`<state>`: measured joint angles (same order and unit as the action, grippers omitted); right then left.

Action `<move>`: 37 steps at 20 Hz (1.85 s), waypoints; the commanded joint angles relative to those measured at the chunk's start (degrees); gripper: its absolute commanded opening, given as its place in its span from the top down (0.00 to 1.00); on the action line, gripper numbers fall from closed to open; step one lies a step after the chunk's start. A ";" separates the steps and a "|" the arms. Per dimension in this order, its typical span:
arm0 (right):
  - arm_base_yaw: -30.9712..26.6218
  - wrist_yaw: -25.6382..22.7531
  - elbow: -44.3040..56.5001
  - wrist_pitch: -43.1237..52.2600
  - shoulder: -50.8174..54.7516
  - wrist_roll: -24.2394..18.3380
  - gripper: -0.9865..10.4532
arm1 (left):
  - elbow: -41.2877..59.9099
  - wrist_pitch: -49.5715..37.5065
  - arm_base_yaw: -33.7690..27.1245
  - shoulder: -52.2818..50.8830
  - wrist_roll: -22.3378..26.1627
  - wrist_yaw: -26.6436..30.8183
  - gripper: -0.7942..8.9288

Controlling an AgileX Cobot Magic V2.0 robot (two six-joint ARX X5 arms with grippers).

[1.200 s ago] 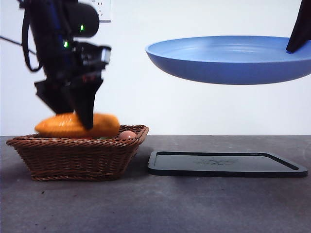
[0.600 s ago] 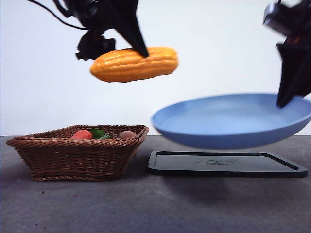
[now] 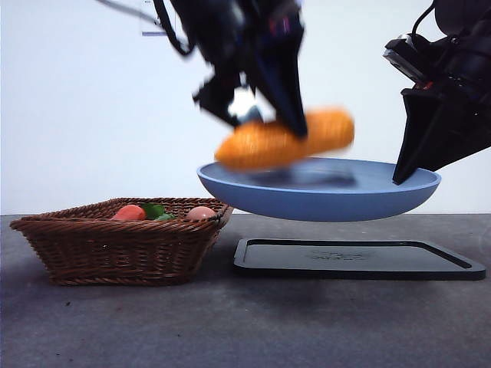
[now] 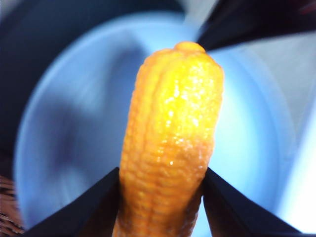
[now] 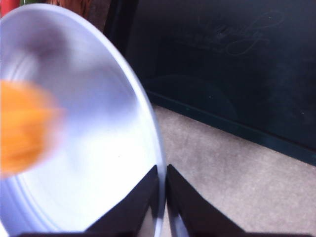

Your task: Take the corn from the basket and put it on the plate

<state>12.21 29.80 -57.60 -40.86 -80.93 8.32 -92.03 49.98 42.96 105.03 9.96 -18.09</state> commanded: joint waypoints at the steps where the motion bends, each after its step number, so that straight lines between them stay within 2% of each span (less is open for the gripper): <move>1: 0.02 0.42 -1.11 0.57 -0.66 0.68 0.91 | -1.11 0.15 1.09 3.17 0.94 0.13 0.75; 5: 0.04 0.39 -1.11 0.55 -0.66 0.68 0.91 | -1.11 0.13 1.75 5.46 0.83 0.15 0.73; 9: 0.02 0.37 -1.11 0.52 -0.66 0.66 0.91 | -1.14 -0.09 1.84 5.44 -0.35 0.15 0.60; 15: 0.02 0.35 -1.11 -0.13 -0.66 0.70 0.91 | -1.16 1.57 1.73 4.72 -1.92 0.13 0.54; 24: -0.09 0.00 -1.11 -1.68 -0.72 1.60 0.91 | -4.22 4.74 1.62 -0.22 -2.10 0.15 0.54; 29: -2.56 -0.22 -1.60 -1.09 -1.29 2.19 0.91 | -6.01 6.21 0.81 -4.96 -2.12 0.15 0.54; 37: -9.35 -0.92 -10.97 -1.16 -13.11 1.49 0.91 | -6.05 8.74 -0.63 -13.42 -2.80 0.13 0.54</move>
<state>2.57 28.25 -67.59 -42.52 -93.03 9.65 -96.60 58.85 42.13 91.15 7.70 -17.91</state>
